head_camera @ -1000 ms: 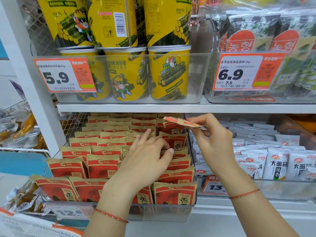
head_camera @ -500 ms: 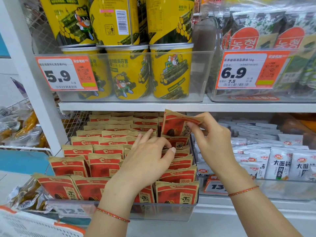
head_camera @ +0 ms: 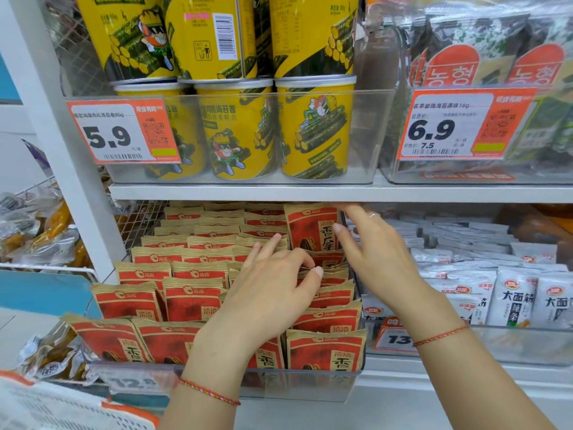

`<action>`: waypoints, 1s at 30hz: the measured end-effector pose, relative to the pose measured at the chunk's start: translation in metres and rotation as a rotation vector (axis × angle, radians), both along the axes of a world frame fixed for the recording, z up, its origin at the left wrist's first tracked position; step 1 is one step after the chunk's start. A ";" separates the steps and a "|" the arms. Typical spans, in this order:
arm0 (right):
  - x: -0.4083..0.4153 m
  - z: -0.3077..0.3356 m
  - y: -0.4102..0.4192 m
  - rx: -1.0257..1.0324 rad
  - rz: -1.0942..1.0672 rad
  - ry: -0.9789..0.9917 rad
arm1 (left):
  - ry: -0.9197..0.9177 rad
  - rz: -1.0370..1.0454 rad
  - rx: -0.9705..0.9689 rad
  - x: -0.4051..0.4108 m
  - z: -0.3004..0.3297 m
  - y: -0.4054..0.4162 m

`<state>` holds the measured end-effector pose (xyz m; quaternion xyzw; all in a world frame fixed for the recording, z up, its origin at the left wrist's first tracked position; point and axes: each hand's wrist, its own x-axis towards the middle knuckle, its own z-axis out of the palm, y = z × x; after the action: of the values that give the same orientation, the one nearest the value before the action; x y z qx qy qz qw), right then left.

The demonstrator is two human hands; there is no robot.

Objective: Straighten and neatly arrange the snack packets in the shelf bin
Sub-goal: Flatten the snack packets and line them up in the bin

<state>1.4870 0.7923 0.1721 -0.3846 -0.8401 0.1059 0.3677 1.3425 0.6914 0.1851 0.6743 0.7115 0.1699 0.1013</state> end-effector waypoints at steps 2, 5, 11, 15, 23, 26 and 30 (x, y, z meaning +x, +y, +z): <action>-0.003 0.001 -0.003 0.006 0.022 -0.032 | 0.000 0.000 0.000 0.000 0.000 0.000; -0.005 0.000 0.000 0.030 0.026 -0.104 | -0.001 -0.001 0.000 0.000 0.001 0.000; 0.000 0.001 0.008 -0.006 -0.052 -0.098 | -0.026 0.011 0.032 0.000 0.001 -0.001; 0.001 0.002 0.013 -0.058 -0.076 -0.080 | -0.023 0.008 0.033 0.001 0.002 -0.002; -0.006 0.001 0.003 -0.109 -0.085 -0.220 | -0.020 0.013 0.020 0.002 0.002 -0.002; -0.006 -0.002 0.004 -0.123 -0.105 -0.193 | -0.017 0.011 0.015 0.002 0.001 -0.003; -0.002 0.004 0.008 -0.171 -0.083 -0.068 | -0.013 0.006 0.012 0.001 0.002 -0.003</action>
<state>1.4847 0.8007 0.1757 -0.4524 -0.8234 0.1486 0.3088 1.3433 0.6885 0.1871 0.6717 0.7117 0.1789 0.1015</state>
